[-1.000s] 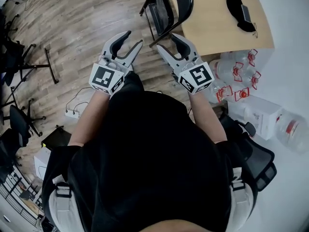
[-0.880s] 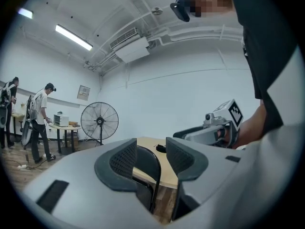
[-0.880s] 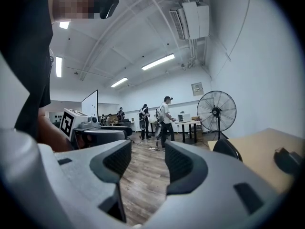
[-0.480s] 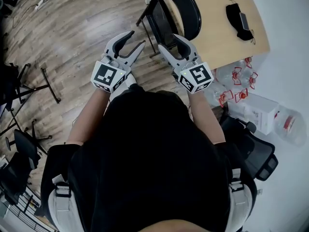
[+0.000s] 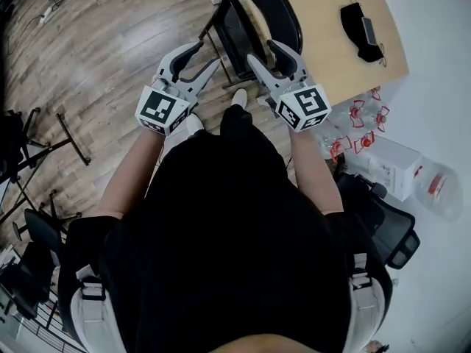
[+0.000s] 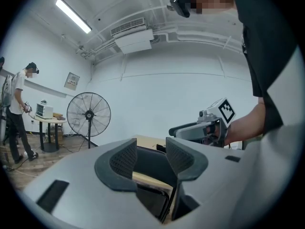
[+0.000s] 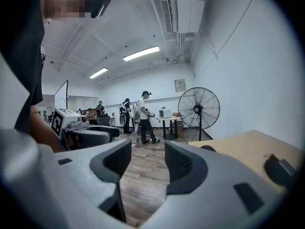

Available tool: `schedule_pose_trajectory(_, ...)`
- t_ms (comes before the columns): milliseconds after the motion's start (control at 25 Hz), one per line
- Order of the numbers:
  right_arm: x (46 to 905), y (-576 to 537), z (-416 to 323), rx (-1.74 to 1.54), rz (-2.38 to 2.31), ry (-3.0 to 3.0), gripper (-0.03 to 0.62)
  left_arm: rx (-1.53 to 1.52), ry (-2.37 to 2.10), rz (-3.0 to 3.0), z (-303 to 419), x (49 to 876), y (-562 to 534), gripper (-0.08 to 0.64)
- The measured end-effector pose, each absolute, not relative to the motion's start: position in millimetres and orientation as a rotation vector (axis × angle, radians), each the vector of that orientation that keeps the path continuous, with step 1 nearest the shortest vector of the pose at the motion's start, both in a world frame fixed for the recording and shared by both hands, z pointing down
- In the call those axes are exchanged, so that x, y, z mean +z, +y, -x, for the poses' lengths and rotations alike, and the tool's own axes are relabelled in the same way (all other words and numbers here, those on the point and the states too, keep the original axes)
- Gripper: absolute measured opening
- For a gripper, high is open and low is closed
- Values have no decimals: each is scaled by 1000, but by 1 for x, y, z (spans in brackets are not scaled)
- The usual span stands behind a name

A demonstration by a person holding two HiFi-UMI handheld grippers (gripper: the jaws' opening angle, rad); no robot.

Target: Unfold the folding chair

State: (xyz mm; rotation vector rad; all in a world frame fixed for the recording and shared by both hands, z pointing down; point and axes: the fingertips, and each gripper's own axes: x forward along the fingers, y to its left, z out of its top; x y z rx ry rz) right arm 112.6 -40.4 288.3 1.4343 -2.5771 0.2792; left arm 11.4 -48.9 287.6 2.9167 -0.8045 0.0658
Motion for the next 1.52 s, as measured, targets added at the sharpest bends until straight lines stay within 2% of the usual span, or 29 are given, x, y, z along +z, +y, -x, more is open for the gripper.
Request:
schedule_pose_trajectory(760, 354, -180, -257, 518, -1235, -2306, 219, 134, -888, -2883, -133, 295, -161, 183)
schedule_pose_trajectory(1520, 467, -214, -305, 763, -1056, -1963, 219, 123, -916, -2882, -190, 314, -184, 183)
